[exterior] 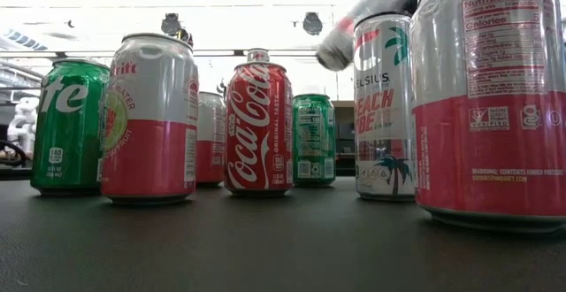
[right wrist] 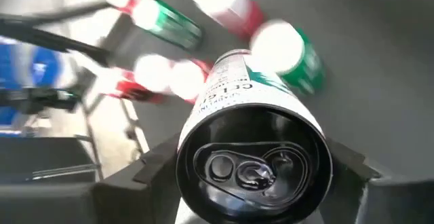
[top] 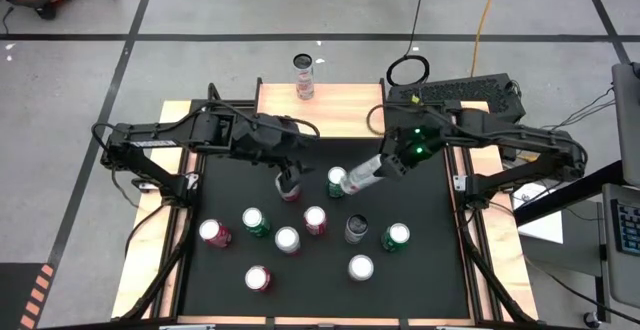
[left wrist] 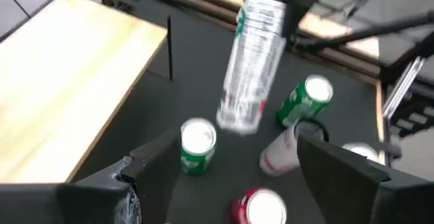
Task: Place canned beverage on shelf
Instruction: Put the top white pink soda can aligned with the other white pink soda can on the shelf
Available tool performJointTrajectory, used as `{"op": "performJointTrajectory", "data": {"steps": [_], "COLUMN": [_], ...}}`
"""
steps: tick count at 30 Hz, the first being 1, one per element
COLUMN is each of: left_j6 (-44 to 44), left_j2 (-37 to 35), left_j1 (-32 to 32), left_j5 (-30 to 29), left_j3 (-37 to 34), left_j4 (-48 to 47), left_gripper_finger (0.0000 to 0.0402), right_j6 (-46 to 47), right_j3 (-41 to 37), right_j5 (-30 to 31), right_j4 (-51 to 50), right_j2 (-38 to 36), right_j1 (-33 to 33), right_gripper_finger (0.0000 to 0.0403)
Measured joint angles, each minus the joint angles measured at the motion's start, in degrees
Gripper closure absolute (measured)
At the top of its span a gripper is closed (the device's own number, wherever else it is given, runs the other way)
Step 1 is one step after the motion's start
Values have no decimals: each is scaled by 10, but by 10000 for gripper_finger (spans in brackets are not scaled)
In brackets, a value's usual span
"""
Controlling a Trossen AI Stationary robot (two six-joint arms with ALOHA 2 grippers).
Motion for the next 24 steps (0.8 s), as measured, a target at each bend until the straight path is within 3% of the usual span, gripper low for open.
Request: {"op": "performJointTrajectory", "data": {"steps": [7,16,24], "left_j6": [-5,-19,109], "left_j2": [-1,-17,-17], "left_j1": [10,41,45], "left_j5": [15,82,50], "left_j3": [0,1,1], "left_j4": [23,76,103], "left_gripper_finger": [106,95,95], "right_j6": [-84,-193,-76], "right_j3": [0,0,0], "right_j5": [0,0,3], "right_j4": [91,112,127], "right_j2": [-10,-6,-6], "right_j1": [13,27,25], "right_gripper_finger": [170,170,166]}}
